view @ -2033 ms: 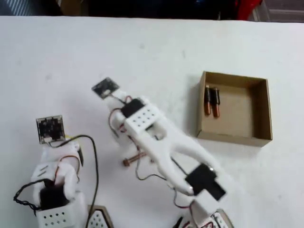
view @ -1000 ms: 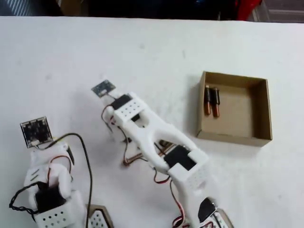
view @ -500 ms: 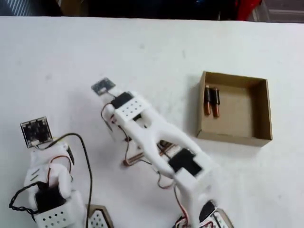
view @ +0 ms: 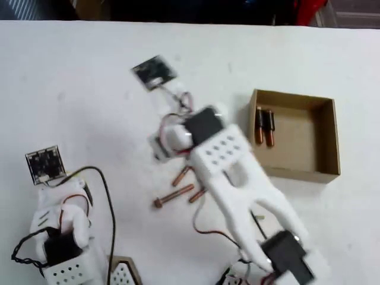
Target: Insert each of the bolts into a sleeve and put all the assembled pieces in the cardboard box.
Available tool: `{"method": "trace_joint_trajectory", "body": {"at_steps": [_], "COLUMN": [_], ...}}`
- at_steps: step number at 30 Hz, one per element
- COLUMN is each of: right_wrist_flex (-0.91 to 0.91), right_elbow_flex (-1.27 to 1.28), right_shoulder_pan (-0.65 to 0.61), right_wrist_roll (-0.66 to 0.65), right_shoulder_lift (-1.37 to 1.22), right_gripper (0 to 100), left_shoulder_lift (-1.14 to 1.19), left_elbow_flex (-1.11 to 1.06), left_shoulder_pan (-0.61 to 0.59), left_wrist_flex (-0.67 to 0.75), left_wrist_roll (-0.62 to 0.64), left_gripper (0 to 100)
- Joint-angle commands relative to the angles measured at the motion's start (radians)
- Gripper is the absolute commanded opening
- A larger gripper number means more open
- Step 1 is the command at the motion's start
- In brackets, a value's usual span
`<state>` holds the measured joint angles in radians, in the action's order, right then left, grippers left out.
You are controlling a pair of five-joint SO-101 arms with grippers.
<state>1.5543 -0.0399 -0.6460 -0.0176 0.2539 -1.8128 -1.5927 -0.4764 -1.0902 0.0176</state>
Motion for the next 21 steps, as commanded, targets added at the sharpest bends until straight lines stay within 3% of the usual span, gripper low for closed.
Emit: {"method": "trace_joint_trajectory", "body": {"at_steps": [1, 8, 14, 21], "right_wrist_flex": [0.038, 0.084, 0.015, -0.166], "right_elbow_flex": [-0.020, -0.011, 0.187, 0.512], "right_shoulder_pan": [0.088, 0.220, 0.242, 0.288], "right_wrist_roll": [0.003, 0.003, -0.038, -0.097], "right_shoulder_lift": [0.160, 0.369, 0.544, 0.822], "right_gripper": [4.9, 4.9, 4.9, 4.8], "left_shoulder_lift": [-0.007, -0.007, -0.007, -0.005], "left_elbow_flex": [0.014, 0.014, 0.014, 0.015], "left_shoulder_pan": [0.031, 0.157, 0.236, 0.280], "left_wrist_flex": [0.043, 0.005, -0.023, -0.023], "left_wrist_roll": [-0.006, -0.008, -0.009, -0.180], "left_gripper": [2, 2, 2, 2]}}
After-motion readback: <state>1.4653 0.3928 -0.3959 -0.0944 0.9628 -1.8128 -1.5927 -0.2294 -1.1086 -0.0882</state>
